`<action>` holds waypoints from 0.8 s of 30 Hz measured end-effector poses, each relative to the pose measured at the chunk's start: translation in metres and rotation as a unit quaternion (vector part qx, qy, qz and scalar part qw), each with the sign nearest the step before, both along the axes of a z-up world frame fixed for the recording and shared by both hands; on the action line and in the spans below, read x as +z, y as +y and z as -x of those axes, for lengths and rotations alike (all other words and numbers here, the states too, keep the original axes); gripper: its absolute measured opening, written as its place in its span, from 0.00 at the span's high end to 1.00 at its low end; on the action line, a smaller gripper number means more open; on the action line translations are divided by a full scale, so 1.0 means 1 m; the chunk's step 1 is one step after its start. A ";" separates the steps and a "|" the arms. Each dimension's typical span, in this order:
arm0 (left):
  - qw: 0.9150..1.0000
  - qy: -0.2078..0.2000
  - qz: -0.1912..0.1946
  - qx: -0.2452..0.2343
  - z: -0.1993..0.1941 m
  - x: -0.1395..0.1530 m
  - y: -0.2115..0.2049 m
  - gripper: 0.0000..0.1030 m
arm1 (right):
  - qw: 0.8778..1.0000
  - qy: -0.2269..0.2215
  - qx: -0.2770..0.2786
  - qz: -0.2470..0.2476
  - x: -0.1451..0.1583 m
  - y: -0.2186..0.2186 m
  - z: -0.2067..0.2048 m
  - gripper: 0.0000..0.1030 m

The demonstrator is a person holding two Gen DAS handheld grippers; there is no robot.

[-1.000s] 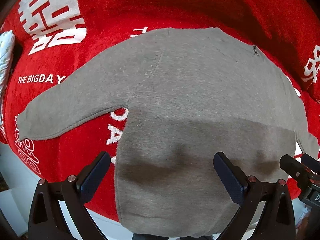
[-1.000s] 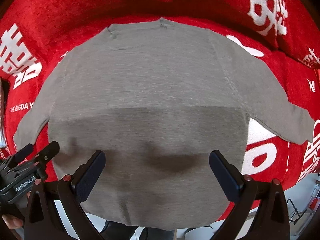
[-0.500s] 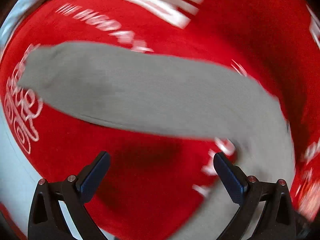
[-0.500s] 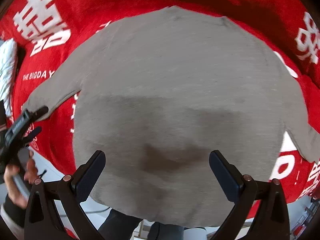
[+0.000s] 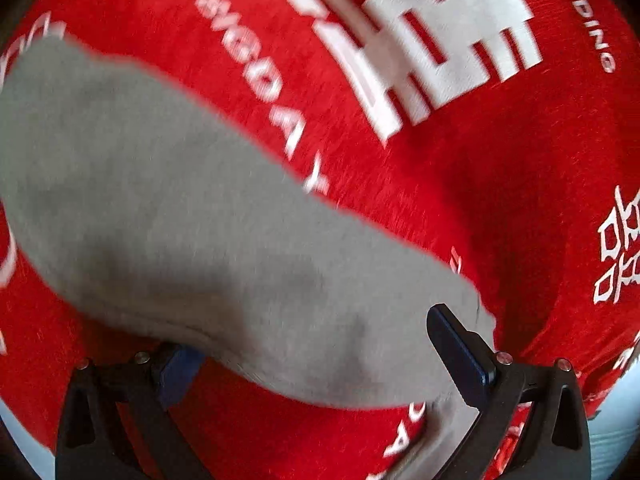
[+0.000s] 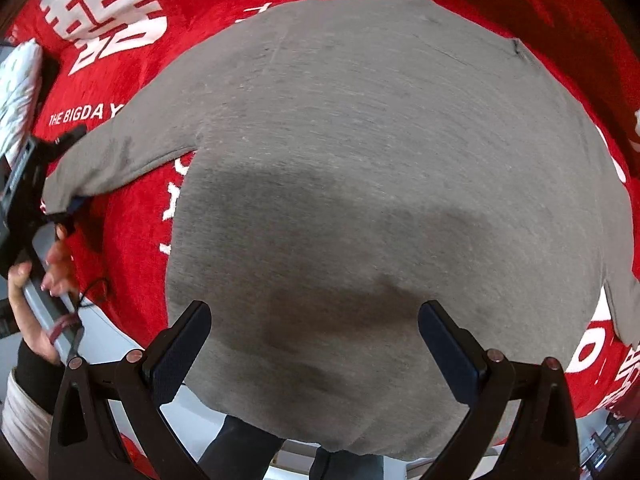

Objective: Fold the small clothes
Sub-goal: 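Grasp the grey sweater sleeve with the left gripper and fold it across the body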

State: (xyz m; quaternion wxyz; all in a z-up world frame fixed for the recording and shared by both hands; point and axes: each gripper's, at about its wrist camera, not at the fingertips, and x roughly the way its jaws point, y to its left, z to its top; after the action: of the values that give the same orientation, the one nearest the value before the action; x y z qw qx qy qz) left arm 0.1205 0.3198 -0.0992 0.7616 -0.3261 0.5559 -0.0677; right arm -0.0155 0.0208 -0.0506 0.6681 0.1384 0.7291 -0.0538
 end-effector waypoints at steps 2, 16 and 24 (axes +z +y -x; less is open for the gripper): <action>1.000 -0.011 -0.023 0.015 -0.004 0.003 0.002 0.09 | 1.000 0.003 0.004 0.001 -0.001 0.001 -0.002 0.00; 0.983 -0.113 -0.129 -0.061 0.000 0.063 -0.016 0.94 | 1.000 -0.012 -0.026 0.001 0.007 -0.022 0.019 0.00; 0.929 -0.238 -0.145 -0.242 0.004 0.142 -0.173 0.94 | 0.991 -0.048 -0.122 -0.011 0.028 -0.096 0.064 0.00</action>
State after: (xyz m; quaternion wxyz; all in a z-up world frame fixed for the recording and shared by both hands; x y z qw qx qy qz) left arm 0.1163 0.1468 0.0431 0.8711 -0.0415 0.4241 -0.2440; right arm -0.0798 -0.0755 -0.0225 0.6889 0.2359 0.6748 -0.1198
